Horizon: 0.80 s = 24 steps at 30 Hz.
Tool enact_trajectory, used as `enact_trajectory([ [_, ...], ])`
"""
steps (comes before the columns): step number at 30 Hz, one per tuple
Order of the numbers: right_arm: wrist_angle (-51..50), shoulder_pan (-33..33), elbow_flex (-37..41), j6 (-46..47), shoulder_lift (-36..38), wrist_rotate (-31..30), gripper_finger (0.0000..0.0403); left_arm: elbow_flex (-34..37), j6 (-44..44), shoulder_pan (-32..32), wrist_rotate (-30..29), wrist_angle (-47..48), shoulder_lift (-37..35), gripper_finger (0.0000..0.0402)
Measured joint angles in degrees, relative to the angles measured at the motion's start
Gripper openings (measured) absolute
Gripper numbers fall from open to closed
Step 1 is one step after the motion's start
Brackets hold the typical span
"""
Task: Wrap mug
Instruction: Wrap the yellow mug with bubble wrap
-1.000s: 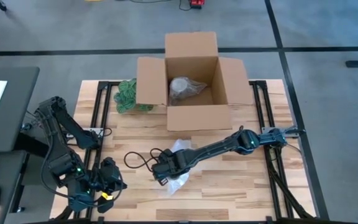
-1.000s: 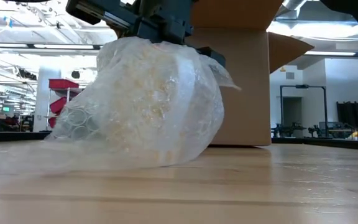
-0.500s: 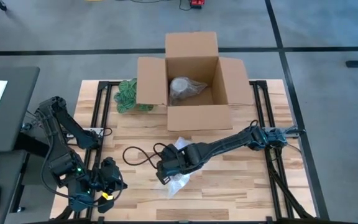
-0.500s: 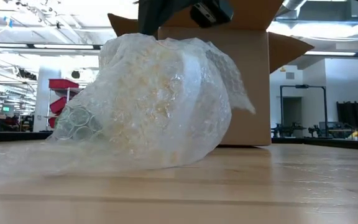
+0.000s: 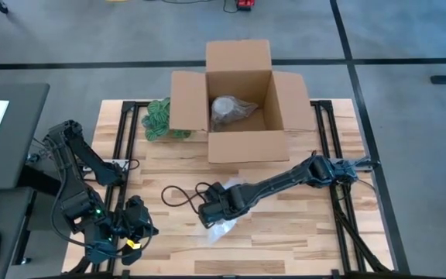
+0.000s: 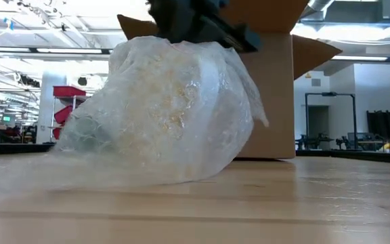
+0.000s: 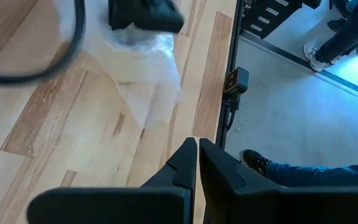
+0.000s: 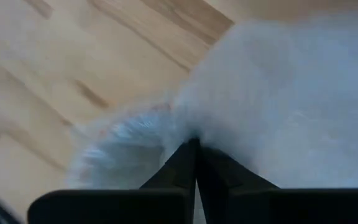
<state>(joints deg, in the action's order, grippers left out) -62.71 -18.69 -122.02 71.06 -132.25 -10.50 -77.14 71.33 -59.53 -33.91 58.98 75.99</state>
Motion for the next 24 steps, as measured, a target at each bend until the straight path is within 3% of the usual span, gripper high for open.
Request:
enact_trajectory([
  [10,9.0,-0.2,8.5,0.8,0.3,2.2,0.0,0.0,0.0,0.0,0.0,0.0,0.0,0.0],
  [24,-6.7,-0.6,-12.9,-3.4,-0.4,5.1,0.0,0.0,0.2,0.0,-0.3,0.0,0.0,0.0],
])
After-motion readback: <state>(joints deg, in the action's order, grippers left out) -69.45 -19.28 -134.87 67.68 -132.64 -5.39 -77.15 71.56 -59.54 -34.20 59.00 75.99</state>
